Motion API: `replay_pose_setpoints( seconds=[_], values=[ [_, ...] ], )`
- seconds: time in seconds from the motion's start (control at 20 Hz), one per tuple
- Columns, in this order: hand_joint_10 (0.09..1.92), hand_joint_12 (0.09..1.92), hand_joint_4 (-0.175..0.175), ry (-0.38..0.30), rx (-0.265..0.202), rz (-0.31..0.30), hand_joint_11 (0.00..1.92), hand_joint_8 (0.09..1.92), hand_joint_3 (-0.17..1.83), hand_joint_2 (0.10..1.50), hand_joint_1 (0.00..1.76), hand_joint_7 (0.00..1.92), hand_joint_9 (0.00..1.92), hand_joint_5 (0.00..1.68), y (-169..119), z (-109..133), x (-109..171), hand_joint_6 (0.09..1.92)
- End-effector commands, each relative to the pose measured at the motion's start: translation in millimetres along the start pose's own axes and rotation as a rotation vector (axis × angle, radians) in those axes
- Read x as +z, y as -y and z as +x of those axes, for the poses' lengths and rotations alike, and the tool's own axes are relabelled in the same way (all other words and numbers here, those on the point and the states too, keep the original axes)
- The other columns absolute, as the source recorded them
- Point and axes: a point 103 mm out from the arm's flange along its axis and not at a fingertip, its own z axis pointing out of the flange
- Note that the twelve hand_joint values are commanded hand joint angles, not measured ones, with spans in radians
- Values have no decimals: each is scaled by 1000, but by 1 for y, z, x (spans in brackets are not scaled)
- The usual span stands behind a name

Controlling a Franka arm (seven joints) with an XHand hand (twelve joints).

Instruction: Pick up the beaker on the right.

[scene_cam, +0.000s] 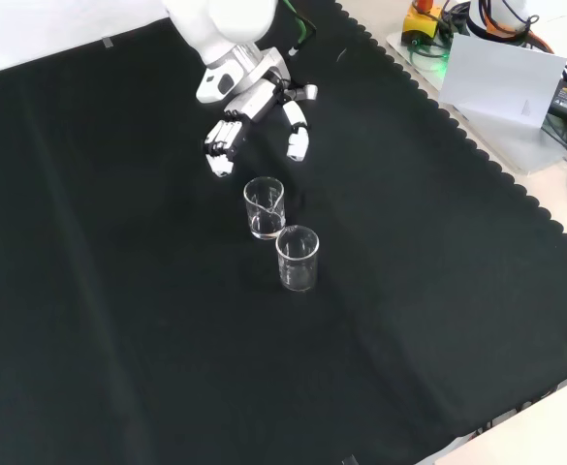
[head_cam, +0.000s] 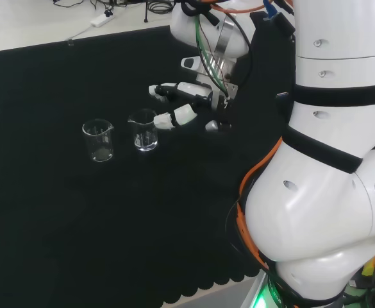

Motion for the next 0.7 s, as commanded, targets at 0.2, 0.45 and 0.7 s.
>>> replay_pose_setpoints(
  seconds=[0.2,0.45,0.7],
  values=[
    [609,1031,-15,-39,-35,-47,0,493,575,523,679,116,213,187,-7,-1,25,87],
    [607,1028,-15,-66,-44,-79,0,497,573,527,712,128,213,208,-16,-5,32,87],
    [606,1039,-14,-97,-61,-85,0,502,571,529,740,146,223,229,-23,-12,34,87]
  ],
)
